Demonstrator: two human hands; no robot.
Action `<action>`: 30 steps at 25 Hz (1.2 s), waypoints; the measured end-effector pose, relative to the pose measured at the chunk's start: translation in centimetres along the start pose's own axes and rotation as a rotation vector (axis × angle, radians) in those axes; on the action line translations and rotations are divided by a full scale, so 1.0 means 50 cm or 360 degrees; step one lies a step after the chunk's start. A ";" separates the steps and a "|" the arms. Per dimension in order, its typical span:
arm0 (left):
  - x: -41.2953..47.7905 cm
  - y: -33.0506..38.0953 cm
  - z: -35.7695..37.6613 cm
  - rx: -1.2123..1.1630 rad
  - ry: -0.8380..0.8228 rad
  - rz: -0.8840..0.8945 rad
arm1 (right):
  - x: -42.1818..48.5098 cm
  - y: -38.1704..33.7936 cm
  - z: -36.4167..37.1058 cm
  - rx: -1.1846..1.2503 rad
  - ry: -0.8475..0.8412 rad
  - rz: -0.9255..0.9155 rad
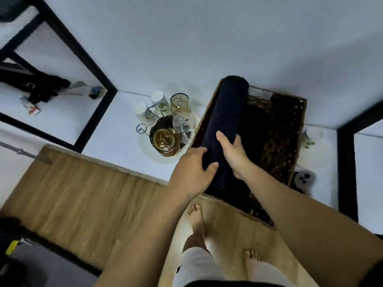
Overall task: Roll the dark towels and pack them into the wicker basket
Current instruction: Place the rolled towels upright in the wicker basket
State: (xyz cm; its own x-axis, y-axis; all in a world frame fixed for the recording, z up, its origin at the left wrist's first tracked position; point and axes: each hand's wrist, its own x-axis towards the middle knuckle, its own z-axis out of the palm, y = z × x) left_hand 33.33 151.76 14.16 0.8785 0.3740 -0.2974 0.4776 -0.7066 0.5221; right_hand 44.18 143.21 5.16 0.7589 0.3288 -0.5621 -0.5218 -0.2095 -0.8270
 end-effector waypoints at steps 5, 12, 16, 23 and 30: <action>0.105 -0.086 0.028 0.0532 -0.0288 0.0342 | 0.028 0.048 0.088 -0.0328 0.0246 0.0062; 0.129 -0.128 0.031 0.0403 -0.0519 0.0449 | 0.119 -0.110 0.018 -0.0396 0.0218 0.0248; 0.138 -0.130 0.018 0.0392 -0.0622 0.0454 | 0.276 -0.191 0.042 -0.0708 0.0655 0.0020; 0.196 -0.113 0.001 0.0663 -0.0901 0.0364 | 0.344 -0.149 0.098 -0.1275 0.0983 0.0164; 0.144 -0.064 0.021 0.1097 -0.0640 0.0414 | 0.292 -0.155 0.068 -0.0913 0.0752 0.0101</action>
State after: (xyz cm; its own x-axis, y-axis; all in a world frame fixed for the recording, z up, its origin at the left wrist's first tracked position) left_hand 38.10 156.09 9.50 0.8248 -0.0021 -0.5655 0.0295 -0.9985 0.0469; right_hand 57.96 152.75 3.40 0.8883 -0.1039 -0.4474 -0.3830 -0.7052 -0.5966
